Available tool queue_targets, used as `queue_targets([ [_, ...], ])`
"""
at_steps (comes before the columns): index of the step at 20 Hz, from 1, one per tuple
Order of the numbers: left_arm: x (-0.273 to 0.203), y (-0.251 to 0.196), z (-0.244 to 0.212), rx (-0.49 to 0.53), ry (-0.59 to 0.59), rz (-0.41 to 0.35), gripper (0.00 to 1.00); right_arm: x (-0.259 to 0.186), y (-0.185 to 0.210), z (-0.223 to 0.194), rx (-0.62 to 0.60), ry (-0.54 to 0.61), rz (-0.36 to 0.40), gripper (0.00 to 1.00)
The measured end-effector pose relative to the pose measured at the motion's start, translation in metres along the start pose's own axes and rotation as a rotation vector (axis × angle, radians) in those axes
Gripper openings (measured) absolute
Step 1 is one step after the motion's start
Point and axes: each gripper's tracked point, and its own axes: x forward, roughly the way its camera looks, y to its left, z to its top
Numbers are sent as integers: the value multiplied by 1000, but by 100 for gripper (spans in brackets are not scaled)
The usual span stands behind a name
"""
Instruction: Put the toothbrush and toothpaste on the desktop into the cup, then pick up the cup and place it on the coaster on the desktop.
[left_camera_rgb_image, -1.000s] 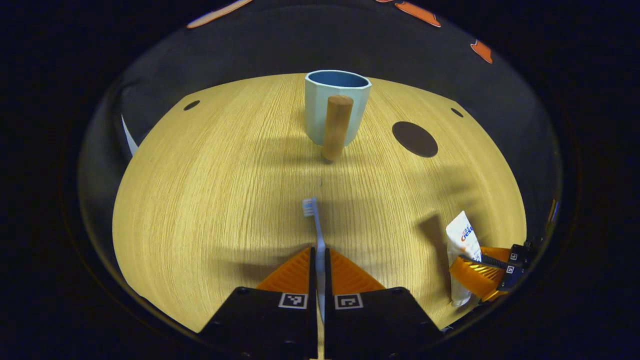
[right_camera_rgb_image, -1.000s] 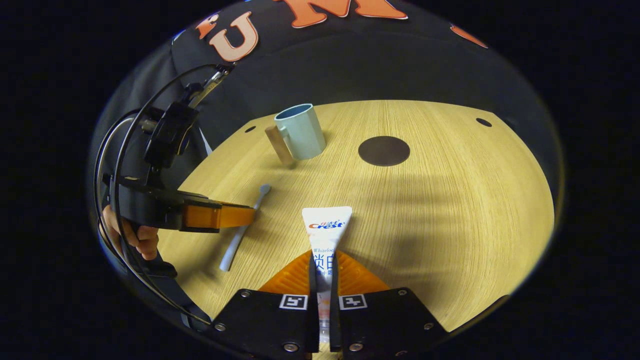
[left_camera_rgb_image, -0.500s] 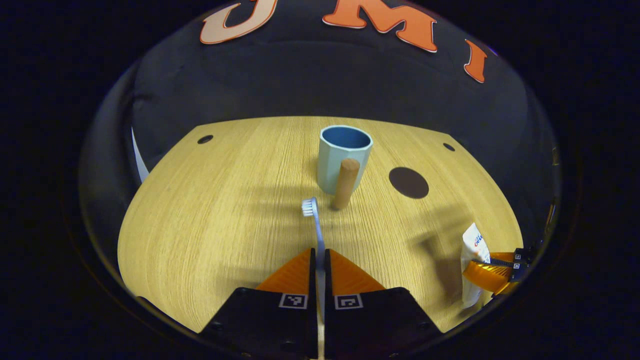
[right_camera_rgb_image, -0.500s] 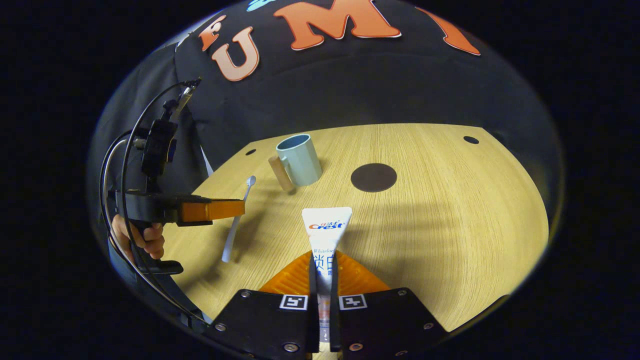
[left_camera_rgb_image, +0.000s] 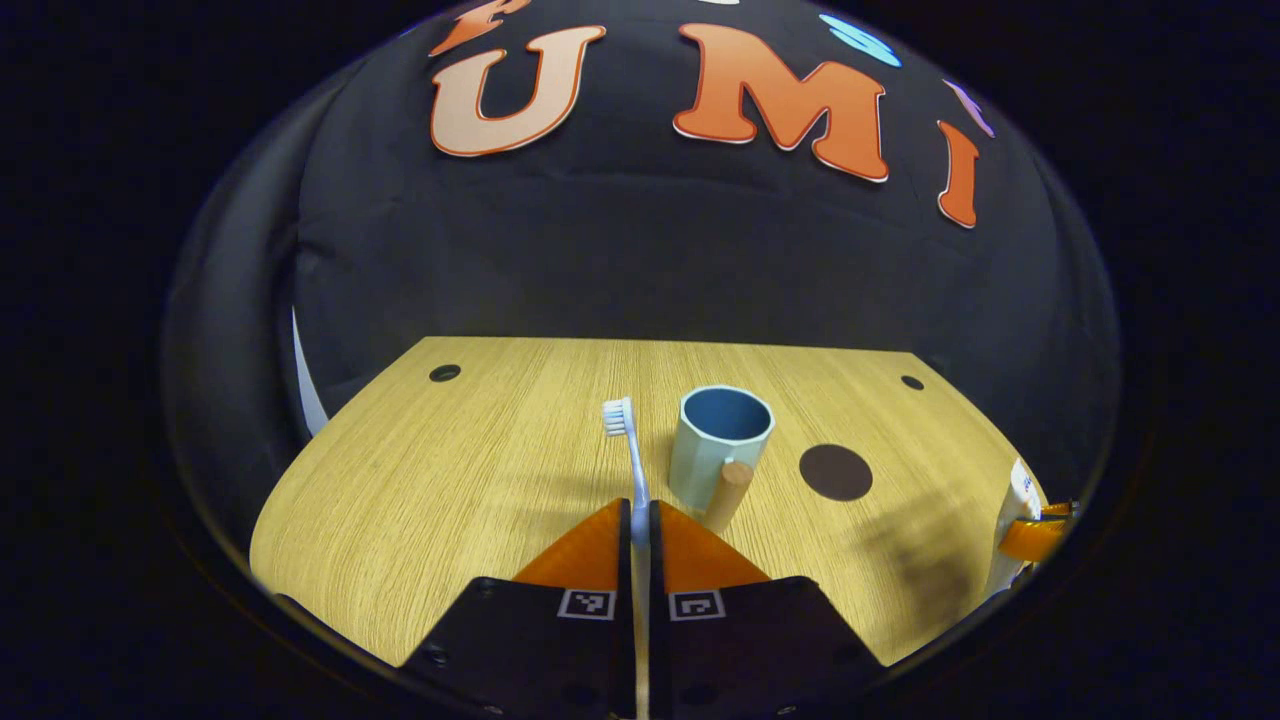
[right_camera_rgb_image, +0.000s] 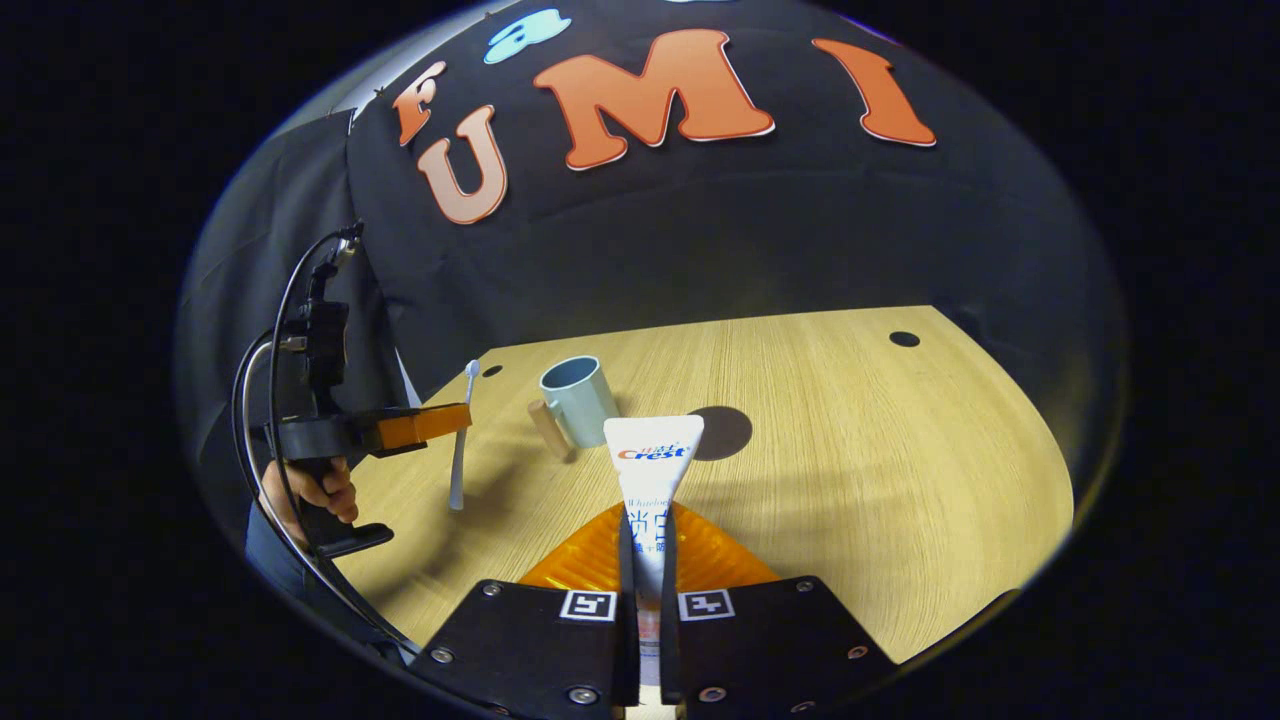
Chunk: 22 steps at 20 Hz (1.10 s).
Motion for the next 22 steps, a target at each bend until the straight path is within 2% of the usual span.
queue_targets([
  [7, 13, -16, 83, 15, -242, 16, 5, 4, -12, 34, -7, -64, -13, 8],
  [11, 34, -27, 113, 9, -331, 7, 5, 6, -16, 45, -4, -77, -19, 8],
  [22, 91, -67, 141, 50, -395, -38, 5, 28, -39, 61, -1, -79, -52, 8],
])
